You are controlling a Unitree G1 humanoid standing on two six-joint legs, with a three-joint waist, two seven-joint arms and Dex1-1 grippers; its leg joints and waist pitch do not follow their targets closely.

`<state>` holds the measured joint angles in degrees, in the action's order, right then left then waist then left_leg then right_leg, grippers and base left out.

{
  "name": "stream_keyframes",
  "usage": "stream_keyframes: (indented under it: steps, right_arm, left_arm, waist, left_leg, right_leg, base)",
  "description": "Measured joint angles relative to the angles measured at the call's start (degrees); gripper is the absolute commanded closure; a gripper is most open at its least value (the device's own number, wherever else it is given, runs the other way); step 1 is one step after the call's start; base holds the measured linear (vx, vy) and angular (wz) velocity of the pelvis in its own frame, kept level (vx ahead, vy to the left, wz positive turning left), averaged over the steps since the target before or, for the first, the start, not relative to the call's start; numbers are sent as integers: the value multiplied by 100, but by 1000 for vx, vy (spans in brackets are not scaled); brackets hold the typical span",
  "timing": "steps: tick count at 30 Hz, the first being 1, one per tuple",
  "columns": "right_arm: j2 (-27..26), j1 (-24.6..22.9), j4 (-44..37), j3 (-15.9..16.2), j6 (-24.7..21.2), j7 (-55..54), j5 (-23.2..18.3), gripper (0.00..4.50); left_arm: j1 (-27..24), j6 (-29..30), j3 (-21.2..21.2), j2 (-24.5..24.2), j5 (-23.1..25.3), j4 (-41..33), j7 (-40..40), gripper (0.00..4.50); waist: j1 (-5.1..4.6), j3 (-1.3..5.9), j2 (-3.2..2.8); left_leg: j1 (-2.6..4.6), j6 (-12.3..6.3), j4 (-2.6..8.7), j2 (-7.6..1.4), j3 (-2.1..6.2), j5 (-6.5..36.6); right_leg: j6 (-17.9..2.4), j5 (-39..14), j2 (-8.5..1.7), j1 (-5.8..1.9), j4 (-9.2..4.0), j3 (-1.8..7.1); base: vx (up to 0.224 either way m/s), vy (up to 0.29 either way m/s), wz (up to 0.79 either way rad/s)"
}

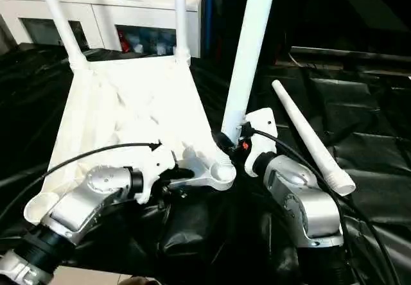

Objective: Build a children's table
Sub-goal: Pick table leg, then insert table leg to table base

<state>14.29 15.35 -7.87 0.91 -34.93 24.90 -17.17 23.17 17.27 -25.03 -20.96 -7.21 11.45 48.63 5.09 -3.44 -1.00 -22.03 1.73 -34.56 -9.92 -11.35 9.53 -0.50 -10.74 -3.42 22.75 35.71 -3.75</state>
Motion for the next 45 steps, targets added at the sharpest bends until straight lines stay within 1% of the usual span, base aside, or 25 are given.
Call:
stream_keyframes:
  steps: [2,4,5,7,8,9,11,12,13,14,16,22,25,30,33,35,38,40,43,45]
  right_arm:
    - [2,0,1,7,0,1,2,259]
    - [1,2,1,9,0,3,2,259]
    - [1,2,2,13,0,4,2,259]
    - [0,3,4,15,0,4,1,259]
    - [-4,3,5,15,0,3,0,259]
    - [-4,3,9,14,1,-2,1,259]
    - [-14,13,49,6,2,-31,1,259]
    - [-19,33,95,5,9,-47,1,259]
    - [-24,54,146,-2,20,-57,1,259]
    - [-33,59,174,-9,45,-59,1,259]
    - [-35,66,185,-11,61,-54,0,259]
    - [-3,299,315,-44,62,-20,-4,259]
    - [21,310,409,-28,73,135,-5,259]
    - [47,587,602,-1,165,225,-6,259]
    - [47,733,694,13,195,313,-9,259]
    - [43,856,871,20,245,342,2,259]
    - [42,942,1047,28,320,389,9,259]
    - [36,978,1136,71,345,417,34,259]
    - [-19,1039,1297,183,418,445,89,259]
    - [-31,1088,1393,212,437,517,109,259]
  left_arm:
    - [22,5,6,-99,22,15,34,280]
    - [39,39,8,-128,23,15,75,307]
    - [60,71,7,-148,36,17,106,316]
    - [105,115,0,-218,78,17,140,318]
    - [137,121,-13,-293,138,17,209,341]
    - [147,130,-17,-344,163,17,254,341]
    - [161,167,-24,-407,198,2,374,358]
    - [162,187,-30,-420,197,-6,410,363]
    - [168,210,-30,-423,198,-7,439,386]
    - [170,230,-30,-432,198,-7,458,386]
    - [174,242,-32,-451,197,-7,488,402]
    - [210,284,-72,-478,260,-7,606,444]
    - [212,393,-64,-485,257,-52,625,450]
    - [182,837,84,-301,177,-185,443,450]
    - [154,1200,232,-130,144,-300,124,450]
    - [88,1406,334,-92,174,-433,-162,450]
    - [19,1527,442,-70,208,-530,-402,450]
    - [7,1542,461,-66,243,-558,-487,450]
    - [4,1399,465,-57,283,-525,-523,450]
    - [-13,1100,462,-52,316,-432,-462,450]
  waist:
    - [-5,0,0]
    - [3,0,1]
    - [6,0,1]
    - [5,0,1]
    - [1,0,1]
    - [-1,0,1]
    - [-1,0,1]
    - [-2,0,1]
    - [-1,0,1]
    - [0,0,1]
    - [1,0,1]
    - [-4,5,15]
    - [-7,11,29]
    - [-11,12,46]
    - [-49,9,56]
    - [-105,6,68]
    - [-155,6,85]
    - [-153,4,90]
    - [-135,3,92]
    - [-115,2,93]
  left_leg:
    - [0,0,0,0,0,0]
    - [0,0,1,0,0,0]
    - [-1,0,0,0,0,0]
    - [-1,0,1,0,0,0]
    - [-1,0,1,0,0,0]
    - [0,0,1,0,0,0]
    - [0,0,1,0,0,0]
    - [1,0,1,0,0,0]
    - [1,0,1,0,0,0]
    - [1,0,1,0,0,0]
    - [1,0,1,0,0,0]
    - [3,0,1,0,0,0]
    - [2,0,1,0,-2,0]
    - [1,0,1,0,-4,0]
    - [4,0,0,-1,-4,0]
    - [4,0,1,-1,0,0]
    - [4,1,6,-3,2,0]
    - [3,1,8,-3,2,0]
    - [-1,1,7,-2,1,0]
    - [-2,1,7,-2,0,0]
  right_leg:
    - [-1,0,0,2,1,0]
    - [-1,0,0,2,1,0]
    - [-1,0,0,2,1,0]
    - [-1,1,0,3,1,0]
    - [-2,1,0,4,1,0]
    - [-2,1,0,5,1,0]
    - [-2,1,0,4,2,0]
    - [-2,1,0,4,2,1]
    - [-2,1,0,4,2,0]
    - [-2,1,0,4,2,1]
    - [-2,1,0,4,2,0]
    - [-2,1,0,5,3,0]
    - [-2,1,0,5,1,2]
    - [-9,5,0,11,3,3]
    - [-16,10,0,21,3,3]
    - [-23,14,0,33,4,1]
    - [-28,17,2,40,4,-4]
    - [-29,17,2,41,3,-5]
    - [-29,17,2,41,-3,-4]
    - [-29,17,2,41,-4,-2]
  base:
    - [0,0,0]
    - [0,0,0]
    - [0,0,0]
    - [0,0,0]
    - [0,0,0]
    - [0,0,0]
    - [0,0,0]
    - [0,0,0]
    - [0,0,0]
    - [0,0,0]
    - [0,0,0]
    - [0,0,0]
    - [0,0,0]
    - [0,0,0]
    - [0,0,0]
    - [0,0,0]
    - [0,0,0]
    - [0,0,0]
    - [0,0,0]
    - [0,0,0]
